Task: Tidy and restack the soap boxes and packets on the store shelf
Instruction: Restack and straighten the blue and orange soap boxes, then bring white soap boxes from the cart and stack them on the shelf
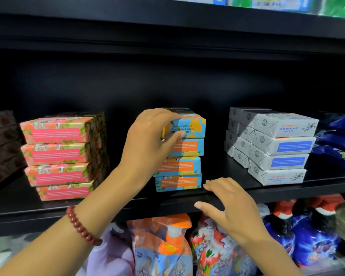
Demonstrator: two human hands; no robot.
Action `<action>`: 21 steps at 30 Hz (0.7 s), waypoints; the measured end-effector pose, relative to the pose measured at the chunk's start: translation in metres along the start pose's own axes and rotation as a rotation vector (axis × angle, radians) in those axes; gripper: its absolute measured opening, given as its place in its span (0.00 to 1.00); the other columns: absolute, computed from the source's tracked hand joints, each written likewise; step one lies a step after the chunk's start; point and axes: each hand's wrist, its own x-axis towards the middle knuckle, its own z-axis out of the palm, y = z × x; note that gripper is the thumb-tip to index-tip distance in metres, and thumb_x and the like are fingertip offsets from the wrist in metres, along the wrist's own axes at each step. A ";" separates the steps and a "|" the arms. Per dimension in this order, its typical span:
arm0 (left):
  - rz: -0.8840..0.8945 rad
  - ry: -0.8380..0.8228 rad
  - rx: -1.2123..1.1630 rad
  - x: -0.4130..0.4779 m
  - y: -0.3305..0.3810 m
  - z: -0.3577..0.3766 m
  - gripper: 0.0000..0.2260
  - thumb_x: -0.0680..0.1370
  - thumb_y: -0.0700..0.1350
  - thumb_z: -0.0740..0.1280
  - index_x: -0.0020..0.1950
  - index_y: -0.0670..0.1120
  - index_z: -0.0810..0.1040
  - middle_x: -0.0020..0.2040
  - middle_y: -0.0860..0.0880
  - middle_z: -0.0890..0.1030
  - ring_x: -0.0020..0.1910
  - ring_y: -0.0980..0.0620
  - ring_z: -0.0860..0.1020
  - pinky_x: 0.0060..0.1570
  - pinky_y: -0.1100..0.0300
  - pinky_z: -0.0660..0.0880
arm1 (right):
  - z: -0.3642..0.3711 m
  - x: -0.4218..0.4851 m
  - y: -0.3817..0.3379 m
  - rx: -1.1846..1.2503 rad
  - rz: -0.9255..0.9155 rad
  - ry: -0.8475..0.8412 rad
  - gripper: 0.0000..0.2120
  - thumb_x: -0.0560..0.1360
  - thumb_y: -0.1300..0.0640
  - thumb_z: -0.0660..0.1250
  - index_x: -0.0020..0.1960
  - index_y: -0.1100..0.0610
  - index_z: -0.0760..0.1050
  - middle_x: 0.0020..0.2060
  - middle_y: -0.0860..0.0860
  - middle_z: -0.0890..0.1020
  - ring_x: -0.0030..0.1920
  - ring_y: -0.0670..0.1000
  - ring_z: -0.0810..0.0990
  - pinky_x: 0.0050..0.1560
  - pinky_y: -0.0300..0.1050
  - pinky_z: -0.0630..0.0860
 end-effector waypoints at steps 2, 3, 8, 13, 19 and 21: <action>-0.007 0.002 0.013 -0.001 0.000 0.000 0.18 0.74 0.50 0.70 0.62 0.46 0.77 0.60 0.50 0.79 0.62 0.53 0.73 0.62 0.58 0.68 | 0.000 0.000 0.001 -0.006 0.002 0.012 0.29 0.69 0.33 0.61 0.57 0.54 0.78 0.52 0.45 0.79 0.56 0.45 0.74 0.50 0.34 0.67; -0.006 0.001 0.027 -0.001 0.000 0.000 0.18 0.74 0.50 0.70 0.63 0.46 0.77 0.60 0.50 0.79 0.62 0.53 0.73 0.61 0.59 0.67 | 0.000 -0.001 0.000 -0.004 0.000 0.019 0.28 0.70 0.33 0.62 0.57 0.54 0.79 0.52 0.45 0.79 0.56 0.45 0.75 0.50 0.34 0.67; 0.110 0.026 0.076 -0.015 0.007 0.000 0.15 0.74 0.47 0.71 0.59 0.42 0.78 0.58 0.47 0.79 0.60 0.47 0.74 0.59 0.60 0.66 | -0.010 -0.001 0.002 0.041 0.007 -0.022 0.22 0.71 0.40 0.66 0.59 0.52 0.78 0.56 0.43 0.78 0.59 0.41 0.72 0.55 0.27 0.63; 0.270 0.120 0.087 -0.030 0.030 0.014 0.09 0.75 0.44 0.69 0.51 0.40 0.81 0.55 0.44 0.80 0.54 0.45 0.77 0.54 0.57 0.70 | -0.057 0.000 0.016 0.035 -0.011 0.359 0.13 0.72 0.50 0.71 0.51 0.57 0.81 0.49 0.48 0.81 0.52 0.48 0.78 0.53 0.34 0.70; 0.277 -0.047 0.040 -0.056 0.075 0.080 0.12 0.76 0.48 0.65 0.50 0.41 0.82 0.48 0.47 0.81 0.47 0.47 0.79 0.46 0.56 0.75 | -0.133 0.020 0.080 -0.152 -0.144 0.641 0.14 0.73 0.55 0.67 0.55 0.62 0.77 0.52 0.55 0.80 0.55 0.54 0.76 0.59 0.36 0.66; 0.193 -0.119 0.070 -0.060 0.084 0.103 0.14 0.76 0.50 0.63 0.49 0.42 0.82 0.46 0.48 0.82 0.46 0.47 0.80 0.43 0.55 0.77 | -0.149 0.033 0.103 -0.172 -0.118 0.499 0.22 0.72 0.51 0.70 0.61 0.62 0.74 0.56 0.55 0.78 0.59 0.54 0.74 0.61 0.35 0.63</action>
